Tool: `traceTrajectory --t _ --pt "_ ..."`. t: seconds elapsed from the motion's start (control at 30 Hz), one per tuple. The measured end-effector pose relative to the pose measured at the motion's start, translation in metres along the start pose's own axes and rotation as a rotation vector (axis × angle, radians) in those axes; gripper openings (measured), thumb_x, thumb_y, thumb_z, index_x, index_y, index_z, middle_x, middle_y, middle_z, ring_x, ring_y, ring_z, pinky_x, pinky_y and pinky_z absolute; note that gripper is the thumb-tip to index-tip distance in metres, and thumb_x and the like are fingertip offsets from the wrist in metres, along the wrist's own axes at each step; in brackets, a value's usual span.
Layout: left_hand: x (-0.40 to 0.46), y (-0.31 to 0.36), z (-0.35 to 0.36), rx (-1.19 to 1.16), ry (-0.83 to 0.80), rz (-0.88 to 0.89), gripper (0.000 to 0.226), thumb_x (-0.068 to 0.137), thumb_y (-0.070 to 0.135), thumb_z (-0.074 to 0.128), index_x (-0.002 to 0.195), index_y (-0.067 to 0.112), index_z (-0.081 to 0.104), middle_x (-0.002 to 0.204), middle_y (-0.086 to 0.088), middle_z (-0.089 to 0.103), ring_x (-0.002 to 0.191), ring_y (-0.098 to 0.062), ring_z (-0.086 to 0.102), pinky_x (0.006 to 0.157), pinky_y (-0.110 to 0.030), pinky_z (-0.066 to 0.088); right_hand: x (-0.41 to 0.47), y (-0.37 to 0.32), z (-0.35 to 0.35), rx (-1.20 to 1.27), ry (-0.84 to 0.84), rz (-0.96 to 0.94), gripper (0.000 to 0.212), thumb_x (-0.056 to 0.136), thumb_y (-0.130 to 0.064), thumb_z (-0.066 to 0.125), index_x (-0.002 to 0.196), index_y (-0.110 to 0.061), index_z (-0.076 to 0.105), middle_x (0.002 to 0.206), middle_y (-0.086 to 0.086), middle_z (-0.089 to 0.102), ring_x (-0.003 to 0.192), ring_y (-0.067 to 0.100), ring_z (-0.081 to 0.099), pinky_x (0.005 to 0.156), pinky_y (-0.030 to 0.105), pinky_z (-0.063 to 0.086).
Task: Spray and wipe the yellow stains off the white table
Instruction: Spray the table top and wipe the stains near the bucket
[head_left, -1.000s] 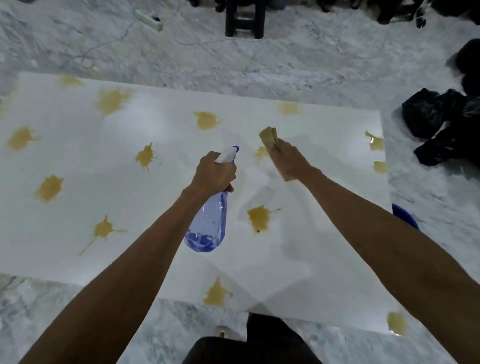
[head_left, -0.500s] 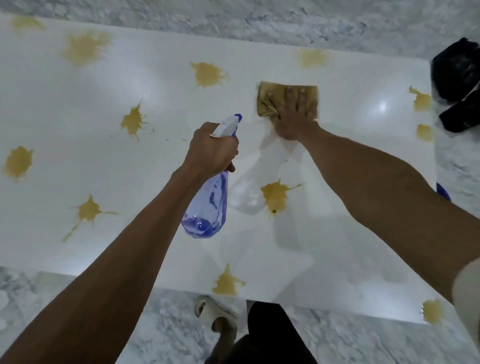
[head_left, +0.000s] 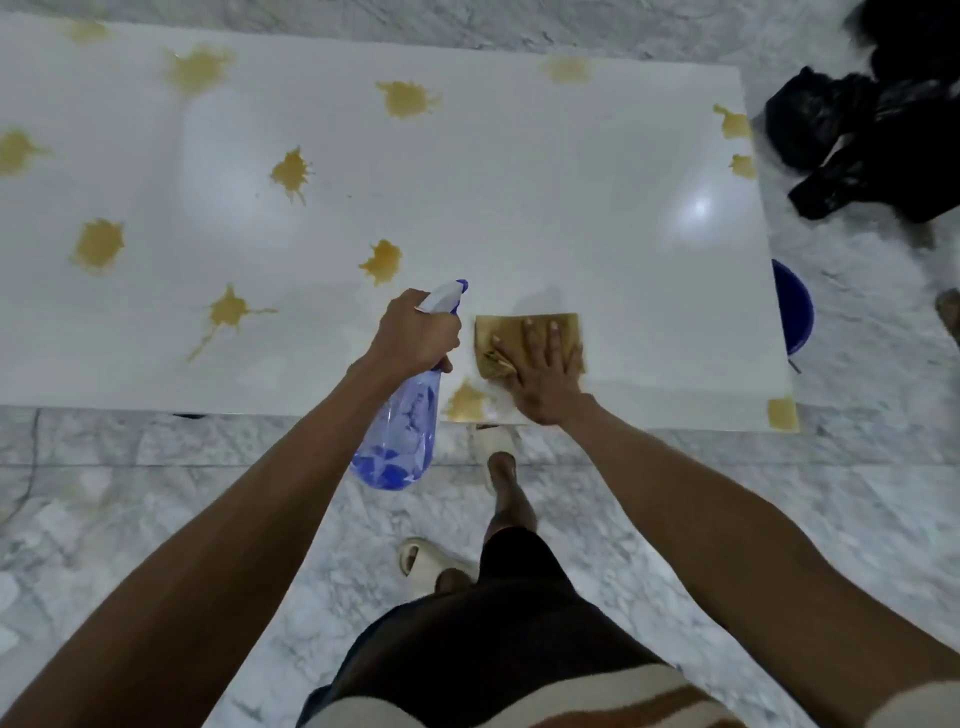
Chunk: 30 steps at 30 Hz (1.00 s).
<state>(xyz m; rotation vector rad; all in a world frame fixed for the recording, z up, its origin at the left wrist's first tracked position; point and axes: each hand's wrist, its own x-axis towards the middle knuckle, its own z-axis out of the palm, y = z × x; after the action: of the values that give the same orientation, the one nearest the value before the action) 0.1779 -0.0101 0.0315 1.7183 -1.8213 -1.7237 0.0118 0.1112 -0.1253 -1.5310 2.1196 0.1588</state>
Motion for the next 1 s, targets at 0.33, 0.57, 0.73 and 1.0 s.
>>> traceTrajectory --t 0.33,0.57,0.73,1.0 --pt "0.006 0.015 -0.01 0.001 0.028 0.059 0.021 0.09 0.021 0.054 0.088 0.004 0.066 0.079 -0.017 0.068 0.036 -0.019 0.06 0.059 -0.031 0.049 0.015 0.012 -0.125 1.263 0.039 0.203 0.034 0.103 -0.036 0.049 0.123 -0.012 0.062 0.118 0.006 0.067 0.094 0.023 0.066 0.079 0.025 0.057" --pt "0.067 0.067 -0.04 -0.011 0.096 0.038 0.043 0.085 0.028 0.057 0.105 -0.009 0.067 0.08 -0.014 0.073 0.037 -0.015 0.06 0.057 -0.029 0.054 0.092 0.006 -0.205 1.888 0.059 0.18 0.043 0.099 -0.033 0.038 0.122 -0.011 0.066 0.112 0.01 0.072 0.103 0.029 0.069 0.095 0.044 0.054" --pt "0.113 0.091 -0.058 -0.011 0.127 -0.02 0.04 0.091 0.025 0.056 0.099 -0.012 0.067 0.095 -0.029 0.074 0.036 -0.017 0.06 0.056 -0.029 0.051 0.153 -0.033 -0.227 1.848 -0.112 0.182 0.043 0.102 -0.037 0.034 0.118 -0.014 0.067 0.104 0.007 0.076 0.097 0.027 0.069 0.087 0.041 0.056" --pt "0.147 0.09 -0.091 -0.037 0.157 -0.047 0.042 0.067 0.025 0.051 0.093 -0.005 0.064 0.081 -0.021 0.066 0.036 -0.018 0.06 0.05 -0.024 0.05 0.202 -0.081 -0.231 1.885 -0.236 0.221 0.046 0.102 -0.04 0.033 0.115 -0.012 0.067 0.104 0.01 0.075 0.097 0.028 0.069 0.087 0.04 0.055"
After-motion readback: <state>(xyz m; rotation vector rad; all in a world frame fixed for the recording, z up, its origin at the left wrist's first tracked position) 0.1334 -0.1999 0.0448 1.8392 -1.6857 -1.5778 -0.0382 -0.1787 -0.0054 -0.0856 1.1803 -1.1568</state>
